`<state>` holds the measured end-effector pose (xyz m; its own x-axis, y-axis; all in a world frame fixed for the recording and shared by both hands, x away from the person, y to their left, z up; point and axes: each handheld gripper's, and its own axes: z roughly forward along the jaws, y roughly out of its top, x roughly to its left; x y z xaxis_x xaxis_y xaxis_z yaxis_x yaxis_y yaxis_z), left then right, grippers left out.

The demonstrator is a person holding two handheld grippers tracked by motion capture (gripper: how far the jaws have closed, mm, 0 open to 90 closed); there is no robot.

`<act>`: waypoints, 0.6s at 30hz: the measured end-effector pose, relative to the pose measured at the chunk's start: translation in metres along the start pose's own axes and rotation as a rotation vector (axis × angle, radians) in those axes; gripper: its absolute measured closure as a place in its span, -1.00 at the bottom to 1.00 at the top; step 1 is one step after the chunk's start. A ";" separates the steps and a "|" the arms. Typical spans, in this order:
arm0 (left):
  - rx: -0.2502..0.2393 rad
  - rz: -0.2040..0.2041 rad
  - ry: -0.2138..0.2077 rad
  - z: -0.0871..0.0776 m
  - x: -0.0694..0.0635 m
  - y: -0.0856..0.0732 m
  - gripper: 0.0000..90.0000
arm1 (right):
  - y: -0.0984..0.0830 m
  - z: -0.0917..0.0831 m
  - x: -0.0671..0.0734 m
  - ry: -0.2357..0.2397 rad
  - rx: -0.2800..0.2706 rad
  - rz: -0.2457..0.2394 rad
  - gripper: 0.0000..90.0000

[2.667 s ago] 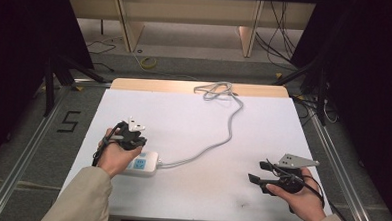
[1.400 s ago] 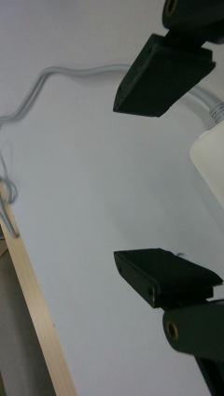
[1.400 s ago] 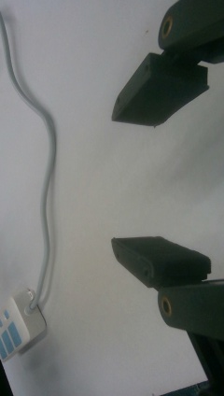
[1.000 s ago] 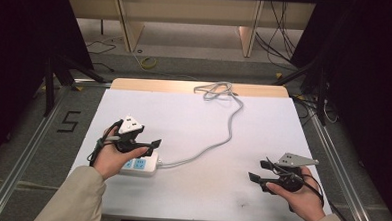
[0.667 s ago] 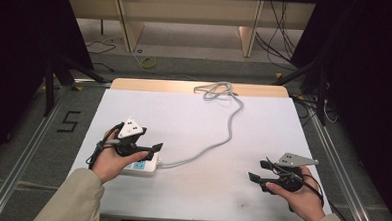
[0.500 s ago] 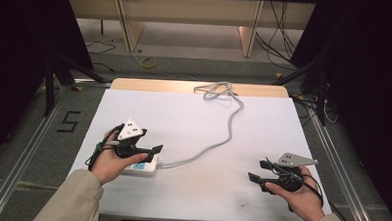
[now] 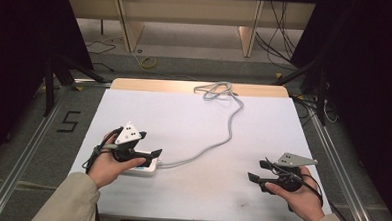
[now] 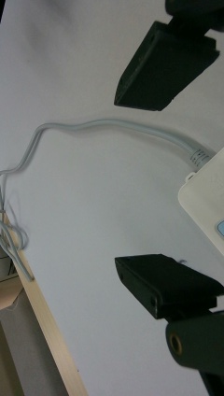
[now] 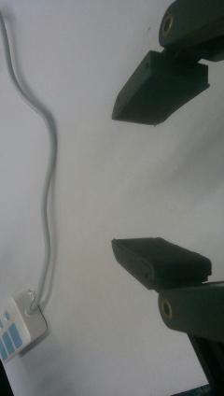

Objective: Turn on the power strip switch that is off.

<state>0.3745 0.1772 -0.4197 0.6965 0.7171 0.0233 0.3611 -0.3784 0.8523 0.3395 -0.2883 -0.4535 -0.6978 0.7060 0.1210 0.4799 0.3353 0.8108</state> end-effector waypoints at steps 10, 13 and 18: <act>0.003 -0.009 -0.019 -0.005 0.001 -0.005 -0.64 | 0.000 0.000 0.001 0.003 -0.002 -0.004 -0.29; 0.010 -0.010 -0.025 -0.006 0.001 -0.008 -0.64 | 0.000 0.000 0.001 0.004 0.000 -0.005 -0.29; 0.016 -0.003 -0.028 -0.009 0.003 -0.012 -0.65 | 0.001 0.001 0.001 0.004 -0.001 -0.005 -0.29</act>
<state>0.3663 0.1889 -0.4253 0.7127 0.7015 0.0062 0.3726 -0.3860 0.8439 0.3393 -0.2870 -0.4532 -0.7022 0.7019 0.1194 0.4761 0.3381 0.8118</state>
